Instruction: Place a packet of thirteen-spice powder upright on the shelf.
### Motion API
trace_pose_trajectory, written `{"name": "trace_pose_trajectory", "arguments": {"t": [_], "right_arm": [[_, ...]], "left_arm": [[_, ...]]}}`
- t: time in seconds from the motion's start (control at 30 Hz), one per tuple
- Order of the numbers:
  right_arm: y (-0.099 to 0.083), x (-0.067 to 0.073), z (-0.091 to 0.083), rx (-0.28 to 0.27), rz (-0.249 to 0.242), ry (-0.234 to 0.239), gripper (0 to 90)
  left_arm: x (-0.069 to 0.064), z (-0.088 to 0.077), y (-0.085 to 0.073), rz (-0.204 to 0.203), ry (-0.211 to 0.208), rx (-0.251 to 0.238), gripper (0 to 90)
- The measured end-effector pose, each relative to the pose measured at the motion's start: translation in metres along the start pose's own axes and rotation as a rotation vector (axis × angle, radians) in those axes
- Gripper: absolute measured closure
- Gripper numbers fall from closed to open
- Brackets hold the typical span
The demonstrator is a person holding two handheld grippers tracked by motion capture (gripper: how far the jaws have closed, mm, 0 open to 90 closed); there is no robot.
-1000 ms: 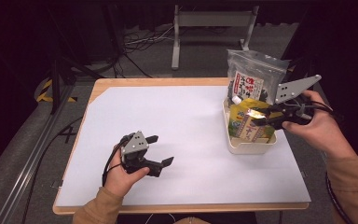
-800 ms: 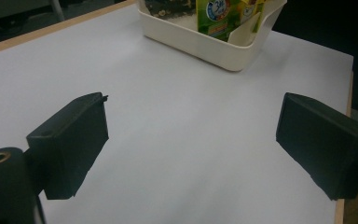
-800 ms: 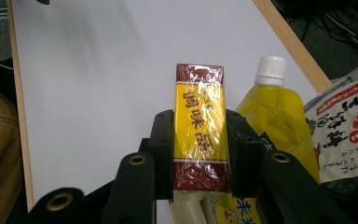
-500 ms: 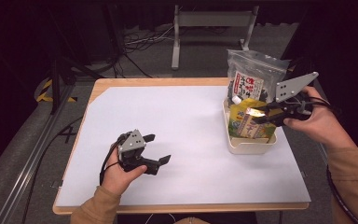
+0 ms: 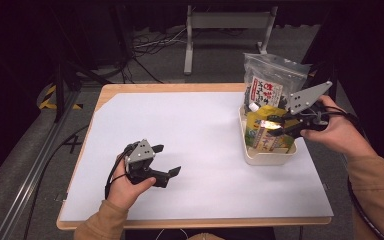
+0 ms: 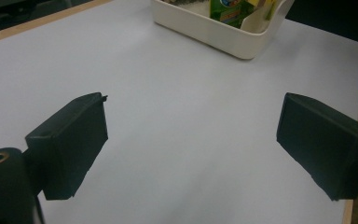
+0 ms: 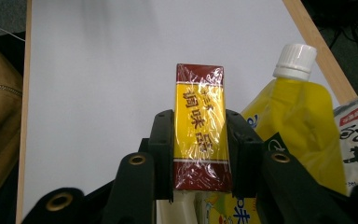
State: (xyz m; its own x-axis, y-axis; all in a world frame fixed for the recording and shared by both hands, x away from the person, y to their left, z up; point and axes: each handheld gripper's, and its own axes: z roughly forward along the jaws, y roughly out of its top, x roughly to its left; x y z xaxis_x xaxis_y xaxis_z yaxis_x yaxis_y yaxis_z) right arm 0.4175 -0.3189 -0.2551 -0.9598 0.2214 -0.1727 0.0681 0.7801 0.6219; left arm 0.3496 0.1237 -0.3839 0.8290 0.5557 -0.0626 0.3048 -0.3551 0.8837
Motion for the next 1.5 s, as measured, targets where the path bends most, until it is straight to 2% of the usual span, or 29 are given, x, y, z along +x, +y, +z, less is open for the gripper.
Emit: {"name": "trace_pose_trajectory", "arguments": {"t": [0.27,0.5,0.97,1.07,1.5], "right_arm": [[-0.004,0.0,0.005,0.015,0.009,0.037,67.8],[-0.004,0.002,0.007,0.024,0.008,0.05,67.8],[-0.001,0.009,0.02,0.107,-0.034,0.024,67.5],[-0.002,0.011,0.023,0.126,-0.03,0.003,67.5],[-0.002,0.017,0.031,0.169,-0.053,-0.014,67.2]], "left_arm": [[0.0,0.002,0.0,0.005,0.001,0.005,9.6],[0.0,0.002,0.0,0.004,0.003,0.006,9.4],[0.0,0.004,-0.001,-0.007,0.001,0.013,9.3],[0.0,0.004,-0.001,-0.004,-0.002,0.017,9.3],[0.001,0.005,-0.001,-0.011,-0.002,0.014,9.2]]}}
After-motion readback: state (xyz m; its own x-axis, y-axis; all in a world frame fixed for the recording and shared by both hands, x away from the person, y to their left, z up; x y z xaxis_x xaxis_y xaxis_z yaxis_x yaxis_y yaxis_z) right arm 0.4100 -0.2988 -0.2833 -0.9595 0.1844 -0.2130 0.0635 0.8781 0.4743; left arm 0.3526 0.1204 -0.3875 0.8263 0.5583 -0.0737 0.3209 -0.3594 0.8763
